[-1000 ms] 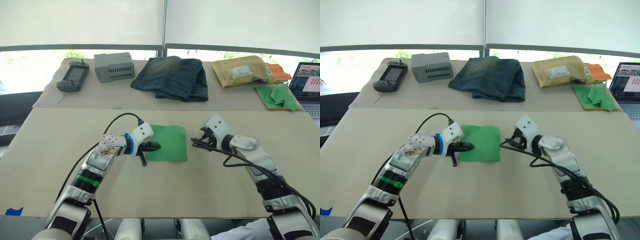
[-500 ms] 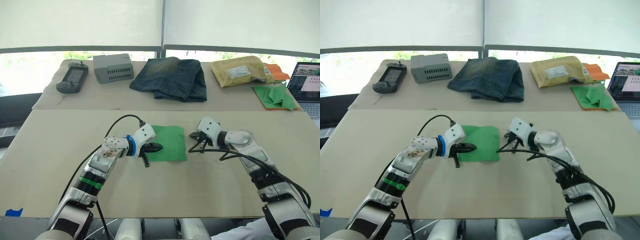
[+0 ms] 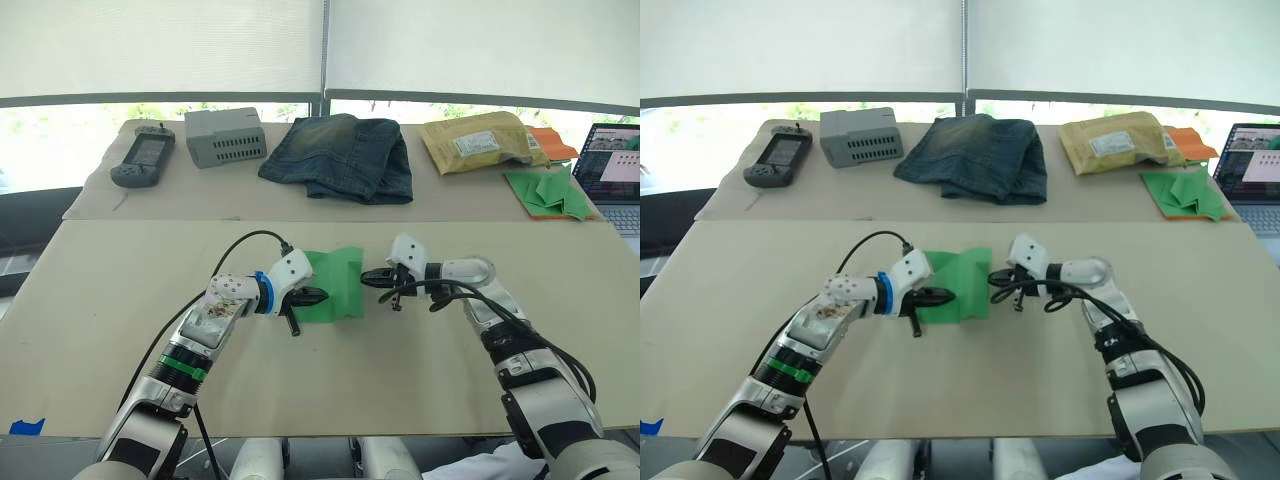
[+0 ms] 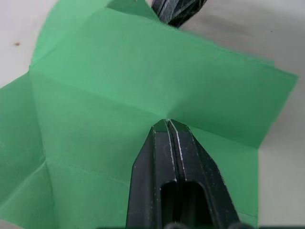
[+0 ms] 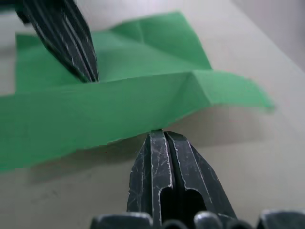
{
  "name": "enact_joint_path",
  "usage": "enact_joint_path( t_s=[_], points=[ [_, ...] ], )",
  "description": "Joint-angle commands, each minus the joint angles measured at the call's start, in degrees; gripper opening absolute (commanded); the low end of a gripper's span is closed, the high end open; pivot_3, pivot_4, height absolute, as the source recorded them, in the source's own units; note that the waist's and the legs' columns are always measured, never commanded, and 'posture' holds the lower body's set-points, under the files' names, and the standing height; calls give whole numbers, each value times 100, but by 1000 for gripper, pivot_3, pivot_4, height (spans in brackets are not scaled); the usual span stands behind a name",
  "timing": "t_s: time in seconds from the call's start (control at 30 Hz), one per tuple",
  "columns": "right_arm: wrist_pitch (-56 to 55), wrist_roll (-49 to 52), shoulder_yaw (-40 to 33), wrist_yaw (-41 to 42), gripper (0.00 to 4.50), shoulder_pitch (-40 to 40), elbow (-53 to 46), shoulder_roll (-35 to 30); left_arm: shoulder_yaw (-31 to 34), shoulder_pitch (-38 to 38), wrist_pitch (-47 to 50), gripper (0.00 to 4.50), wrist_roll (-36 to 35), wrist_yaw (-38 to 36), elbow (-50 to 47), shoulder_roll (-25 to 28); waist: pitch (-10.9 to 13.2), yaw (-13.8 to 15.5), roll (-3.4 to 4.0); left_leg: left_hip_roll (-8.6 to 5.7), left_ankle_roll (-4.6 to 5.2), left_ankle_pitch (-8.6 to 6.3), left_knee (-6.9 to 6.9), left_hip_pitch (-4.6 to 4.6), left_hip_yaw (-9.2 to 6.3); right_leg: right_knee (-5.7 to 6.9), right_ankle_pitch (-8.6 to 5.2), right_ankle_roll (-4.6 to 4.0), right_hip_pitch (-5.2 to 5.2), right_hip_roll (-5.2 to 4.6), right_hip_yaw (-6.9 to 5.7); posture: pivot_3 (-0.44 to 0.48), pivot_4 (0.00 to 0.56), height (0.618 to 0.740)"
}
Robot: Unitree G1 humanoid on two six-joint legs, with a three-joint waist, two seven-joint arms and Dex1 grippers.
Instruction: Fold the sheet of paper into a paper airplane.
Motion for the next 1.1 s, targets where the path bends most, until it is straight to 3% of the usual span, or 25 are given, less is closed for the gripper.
enact_joint_path(
  t_s=[0.03, 0.43, 0.83, 1.1],
  points=[
    [261, 435, -314, 271, 45, -102, -311, 15, -223, 181, 226, 0, 200, 28, 214, 19, 0, -1, 0, 0, 0, 0, 0, 0, 0, 0, 0, 0, 0, 0, 0, 0, 150, 728],
    [1243, 1037, -556, 101, 45, -125, -925, 708, 46, 118, 214, 0, 196, 274, 389, 63, -2, -12, 3, 3, 0, 0, 0, 2, -3, 7, 0, -1, -3, 2, -2, 0, 150, 728],
    [937, 689, -310, -155, 45, -147, -339, 1269, 1031, 544, 976, 0, -476, 292, -449, 610, -2, -179, 5, 10, -1, 0, -15, 1, -9, 17, 2, -6, -23, 13, -4, 0, 150, 728],
    [865, 574, -219, -121, 45, -140, -158, 1581, 1007, 664, 989, 0, -461, 400, -524, 665, -1, -180, 6, 8, -2, 0, -14, -4, -20, 13, 3, -7, -23, -1, -3, 0, 150, 728]
  ],
)
